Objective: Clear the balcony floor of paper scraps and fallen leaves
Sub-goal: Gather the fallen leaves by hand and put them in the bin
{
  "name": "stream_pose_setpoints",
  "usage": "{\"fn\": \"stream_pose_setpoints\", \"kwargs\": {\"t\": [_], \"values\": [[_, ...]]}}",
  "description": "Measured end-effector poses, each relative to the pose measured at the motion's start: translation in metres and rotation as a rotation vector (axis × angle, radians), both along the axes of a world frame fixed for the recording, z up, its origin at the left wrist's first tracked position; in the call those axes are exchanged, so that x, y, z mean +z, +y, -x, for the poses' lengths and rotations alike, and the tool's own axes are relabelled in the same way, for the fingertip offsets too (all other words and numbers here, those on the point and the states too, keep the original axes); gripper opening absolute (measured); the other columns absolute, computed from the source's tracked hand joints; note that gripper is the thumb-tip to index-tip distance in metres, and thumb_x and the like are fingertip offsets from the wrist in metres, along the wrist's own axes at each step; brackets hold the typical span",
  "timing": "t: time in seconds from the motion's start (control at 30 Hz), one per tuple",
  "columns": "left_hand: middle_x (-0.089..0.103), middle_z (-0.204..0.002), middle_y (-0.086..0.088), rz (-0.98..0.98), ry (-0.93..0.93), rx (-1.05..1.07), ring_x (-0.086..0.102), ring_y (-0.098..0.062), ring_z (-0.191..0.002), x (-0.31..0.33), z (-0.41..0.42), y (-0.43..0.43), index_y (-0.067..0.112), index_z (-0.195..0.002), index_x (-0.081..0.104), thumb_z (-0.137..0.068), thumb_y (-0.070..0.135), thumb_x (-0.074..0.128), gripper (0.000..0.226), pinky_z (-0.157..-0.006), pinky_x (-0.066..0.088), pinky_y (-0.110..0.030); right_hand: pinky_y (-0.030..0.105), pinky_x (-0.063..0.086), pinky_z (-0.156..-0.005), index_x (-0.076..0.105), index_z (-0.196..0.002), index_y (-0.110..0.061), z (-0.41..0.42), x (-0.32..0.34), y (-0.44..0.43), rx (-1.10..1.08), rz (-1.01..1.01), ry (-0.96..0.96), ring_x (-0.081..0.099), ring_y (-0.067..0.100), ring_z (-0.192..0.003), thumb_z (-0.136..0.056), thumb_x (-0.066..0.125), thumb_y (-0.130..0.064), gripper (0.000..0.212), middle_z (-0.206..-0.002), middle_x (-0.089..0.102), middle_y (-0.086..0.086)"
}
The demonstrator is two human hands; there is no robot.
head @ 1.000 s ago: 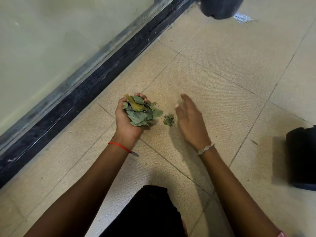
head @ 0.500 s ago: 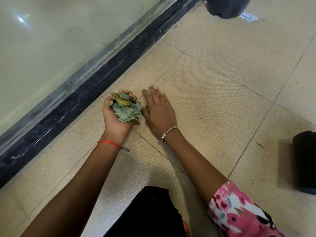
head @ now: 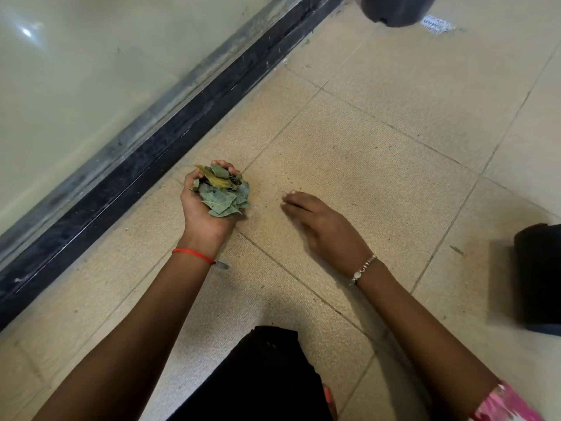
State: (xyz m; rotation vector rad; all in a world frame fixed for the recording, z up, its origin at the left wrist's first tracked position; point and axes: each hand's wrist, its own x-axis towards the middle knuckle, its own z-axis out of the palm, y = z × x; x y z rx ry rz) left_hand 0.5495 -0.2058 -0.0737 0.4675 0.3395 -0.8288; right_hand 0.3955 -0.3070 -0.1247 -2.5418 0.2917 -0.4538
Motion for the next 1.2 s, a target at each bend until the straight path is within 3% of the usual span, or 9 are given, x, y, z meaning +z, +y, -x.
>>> {"fn": "stream_pose_setpoints", "kwargs": {"t": [0.1, 0.27, 0.43, 0.5, 0.6, 0.7, 0.9, 1.07, 1.2], "values": [[0.060, -0.057, -0.006, 0.004, 0.004, 0.010, 0.060, -0.018, -0.047, 0.003, 0.003, -0.003, 0.004, -0.051, 0.060, -0.070, 0.017, 0.042, 0.029, -0.051, 0.053, -0.020, 0.015, 0.040, -0.094, 0.069, -0.102, 0.001, 0.017, 0.007, -0.006, -0.022, -0.004, -0.061, 0.063, 0.025, -0.104, -0.083, 0.053, 0.000, 0.025, -0.109, 0.067, 0.014], [0.059, -0.056, -0.005, 0.014, 0.001, 0.014, 0.059, -0.017, -0.047, 0.005, 0.003, -0.006, 0.004, -0.049, 0.059, -0.069, 0.016, 0.043, 0.029, -0.053, 0.052, -0.019, 0.029, 0.055, -0.054, 0.067, -0.079, 0.001, 0.014, 0.006, -0.005, -0.039, 0.194, -0.001, 0.063, 0.023, -0.074, -0.075, 0.065, 0.010, 0.010, -0.081, 0.063, 0.009], [0.060, -0.057, -0.006, 0.024, 0.028, 0.014, 0.060, -0.019, -0.047, 0.007, 0.006, -0.005, 0.003, -0.050, 0.060, -0.069, 0.016, 0.044, 0.028, -0.052, 0.053, -0.021, 0.020, 0.045, -0.052, 0.065, -0.070, -0.001, -0.010, 0.002, -0.013, -0.162, 0.213, 0.001, 0.057, 0.019, -0.068, -0.069, 0.069, 0.016, 0.018, -0.072, 0.059, 0.008], [0.060, -0.057, -0.006, 0.018, 0.020, 0.003, 0.060, -0.018, -0.047, 0.008, 0.007, -0.005, 0.003, -0.050, 0.059, -0.068, 0.016, 0.044, 0.027, -0.051, 0.053, -0.021, 0.020, 0.049, -0.064, 0.070, -0.078, 0.001, -0.020, 0.015, -0.022, -0.400, -0.162, -0.146, 0.061, 0.017, -0.074, -0.075, 0.062, 0.016, 0.017, -0.078, 0.066, 0.008], [0.060, -0.061, -0.005, 0.034, 0.039, 0.010, 0.060, -0.018, -0.051, 0.008, 0.004, -0.005, 0.004, -0.054, 0.058, -0.069, 0.016, 0.046, 0.022, -0.054, 0.054, -0.022, 0.017, 0.054, -0.066, 0.068, -0.089, 0.002, -0.023, 0.040, -0.043, -0.802, -1.317, -0.388, 0.066, 0.010, -0.075, -0.082, 0.061, 0.008, 0.012, -0.083, 0.068, 0.003], [0.058, -0.067, -0.004, 0.027, 0.037, 0.019, 0.058, -0.018, -0.056, 0.005, 0.002, -0.004, 0.007, -0.062, 0.055, -0.069, 0.015, 0.047, 0.014, -0.056, 0.054, -0.023, 0.018, 0.056, -0.059, 0.061, -0.091, 0.007, -0.013, 0.052, -0.053, -0.680, -2.168, -0.641, 0.062, 0.020, -0.086, -0.087, 0.046, 0.013, 0.016, -0.089, 0.062, 0.015], [0.060, -0.058, -0.006, 0.037, 0.056, -0.021, 0.060, -0.019, -0.047, 0.007, 0.009, -0.006, 0.003, -0.051, 0.060, -0.070, 0.016, 0.045, 0.027, -0.049, 0.054, -0.024, 0.026, 0.052, -0.065, 0.061, -0.079, 0.005, 0.001, 0.061, -0.050, -0.591, -2.291, -0.687, 0.055, 0.022, -0.077, -0.066, 0.049, 0.008, 0.018, -0.076, 0.057, 0.016], [0.060, -0.059, -0.005, 0.025, 0.039, -0.048, 0.060, -0.018, -0.048, 0.004, 0.009, -0.008, 0.004, -0.052, 0.060, -0.070, 0.016, 0.044, 0.027, -0.051, 0.054, -0.024, 0.021, 0.031, -0.054, 0.049, -0.069, -0.006, 0.002, 0.060, -0.052, -0.685, -2.271, -0.571, 0.042, 0.016, -0.060, -0.068, 0.042, 0.001, 0.010, -0.064, 0.047, 0.008], [0.060, -0.059, -0.006, 0.044, 0.061, -0.034, 0.060, -0.019, -0.048, 0.001, 0.008, -0.009, 0.003, -0.051, 0.059, -0.071, 0.015, 0.044, 0.028, -0.051, 0.054, -0.023, 0.019, 0.029, -0.045, 0.042, -0.066, -0.010, -0.002, 0.052, -0.051, -0.712, -2.290, -0.508, 0.036, 0.013, -0.053, -0.089, 0.031, -0.001, 0.027, -0.059, 0.041, 0.005]]}}
